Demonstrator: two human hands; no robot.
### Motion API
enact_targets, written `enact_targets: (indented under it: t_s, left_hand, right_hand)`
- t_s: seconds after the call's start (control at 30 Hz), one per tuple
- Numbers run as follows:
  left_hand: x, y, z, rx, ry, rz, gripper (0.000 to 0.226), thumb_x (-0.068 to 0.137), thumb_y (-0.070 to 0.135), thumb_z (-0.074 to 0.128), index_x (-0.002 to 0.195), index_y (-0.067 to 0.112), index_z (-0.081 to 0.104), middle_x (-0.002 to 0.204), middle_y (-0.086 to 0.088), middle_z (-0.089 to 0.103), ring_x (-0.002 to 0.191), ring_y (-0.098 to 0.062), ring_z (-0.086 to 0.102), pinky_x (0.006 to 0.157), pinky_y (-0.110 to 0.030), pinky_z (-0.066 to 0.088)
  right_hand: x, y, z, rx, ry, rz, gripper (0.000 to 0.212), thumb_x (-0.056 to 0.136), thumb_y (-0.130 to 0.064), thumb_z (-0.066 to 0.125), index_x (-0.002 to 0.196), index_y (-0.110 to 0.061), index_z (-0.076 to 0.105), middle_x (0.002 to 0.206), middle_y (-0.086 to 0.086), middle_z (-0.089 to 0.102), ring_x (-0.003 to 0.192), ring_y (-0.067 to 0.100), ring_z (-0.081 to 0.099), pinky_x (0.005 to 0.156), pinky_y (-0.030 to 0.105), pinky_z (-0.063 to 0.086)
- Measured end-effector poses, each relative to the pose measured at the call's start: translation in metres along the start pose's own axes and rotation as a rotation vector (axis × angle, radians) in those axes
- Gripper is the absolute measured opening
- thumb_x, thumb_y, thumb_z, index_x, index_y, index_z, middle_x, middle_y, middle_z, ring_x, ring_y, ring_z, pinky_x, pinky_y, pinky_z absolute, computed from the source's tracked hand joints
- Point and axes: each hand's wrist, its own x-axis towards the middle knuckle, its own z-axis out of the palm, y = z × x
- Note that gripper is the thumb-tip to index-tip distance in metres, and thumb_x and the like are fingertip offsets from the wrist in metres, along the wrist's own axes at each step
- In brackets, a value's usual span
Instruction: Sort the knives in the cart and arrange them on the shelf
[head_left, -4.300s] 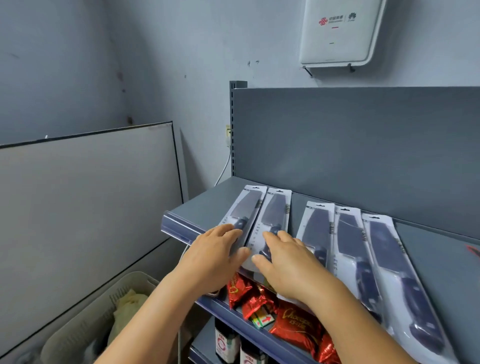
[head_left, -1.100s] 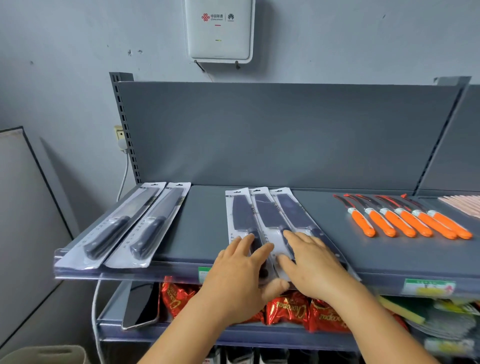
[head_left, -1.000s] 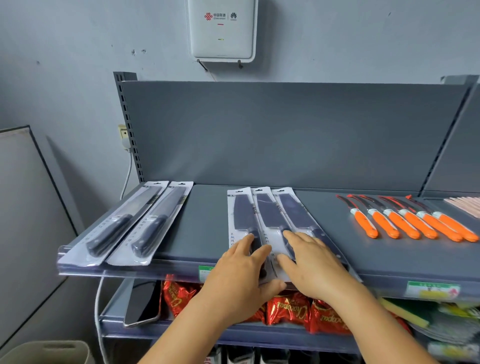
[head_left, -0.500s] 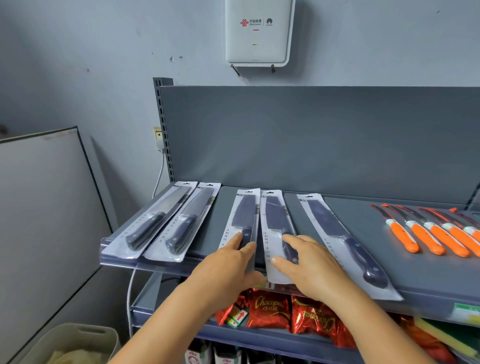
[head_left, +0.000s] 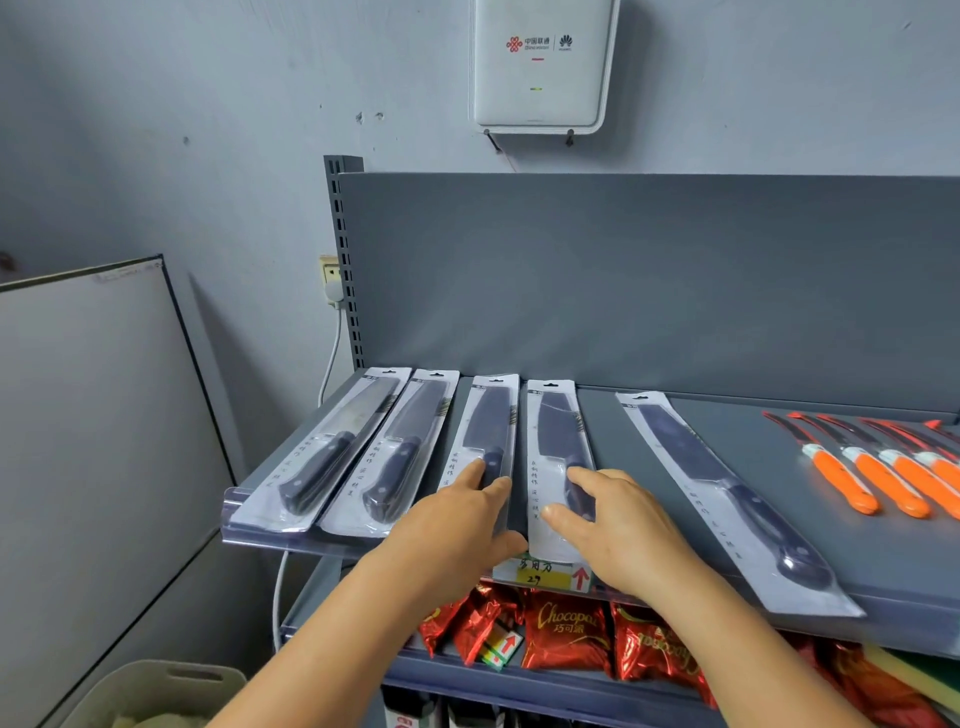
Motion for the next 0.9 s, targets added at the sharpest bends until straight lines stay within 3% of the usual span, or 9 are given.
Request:
enact_targets:
  t_s: [0.23,0.37,0.57,0.77,0.9]
  left_hand:
    - [-0.005,-0.011,-0.007,0.030,-0.075,0.031,0.071,0.098,0.046,0.040,0.153,0.019,0.005,0.160,-0.001,-0.005,0.137,-0.025,0.035,0.107,-0.036,0.036]
    - [-0.007,-0.012,-0.009,0.033,-0.108,0.021,0.064,0.101,0.039,0.031,0.153,0.018,0.000,0.159,-0.004,-0.015,0.141,-0.027,0.028,0.111,-0.038,0.030]
    - [-0.003,-0.015,-0.010,0.026,-0.129,0.022,0.066,0.101,0.041,0.034,0.153,0.019,0.000,0.159,-0.004,-0.015,0.142,-0.027,0.025,0.111,-0.037,0.028]
    - [-0.001,-0.017,-0.008,0.003,-0.120,0.036,0.068,0.099,0.042,0.039,0.153,0.022,0.003,0.160,-0.001,-0.014,0.143,-0.024,0.023,0.113,-0.038,0.028]
    - [-0.007,-0.012,-0.005,0.006,-0.061,0.047,0.075,0.096,0.048,0.043,0.153,0.023,0.001,0.160,0.000,-0.011,0.147,-0.021,0.008,0.116,-0.036,0.021]
  right_hand:
    - [0.000,-0.008,0.008,0.014,0.022,0.016,0.047,0.093,-0.045,0.052,0.127,-0.014,0.051,0.131,0.000,0.047,0.109,0.019,0.053,0.090,0.031,0.045]
    - [0.002,-0.012,0.011,0.024,0.022,0.018,0.048,0.093,-0.046,0.051,0.130,-0.017,0.049,0.133,0.000,0.045,0.110,0.018,0.053,0.089,0.028,0.044]
    - [0.003,-0.013,0.012,0.020,0.021,0.035,0.049,0.092,-0.047,0.052,0.126,-0.012,0.051,0.128,0.002,0.048,0.107,0.021,0.055,0.089,0.032,0.046]
    - [0.003,-0.012,0.013,0.001,0.009,0.012,0.051,0.093,-0.050,0.047,0.133,-0.018,0.045,0.136,0.001,0.043,0.115,0.020,0.051,0.091,0.031,0.044]
    - [-0.002,-0.007,0.010,-0.057,-0.008,-0.027,0.054,0.096,-0.052,0.037,0.142,-0.024,0.035,0.146,-0.003,0.036,0.131,0.021,0.034,0.103,0.036,0.035]
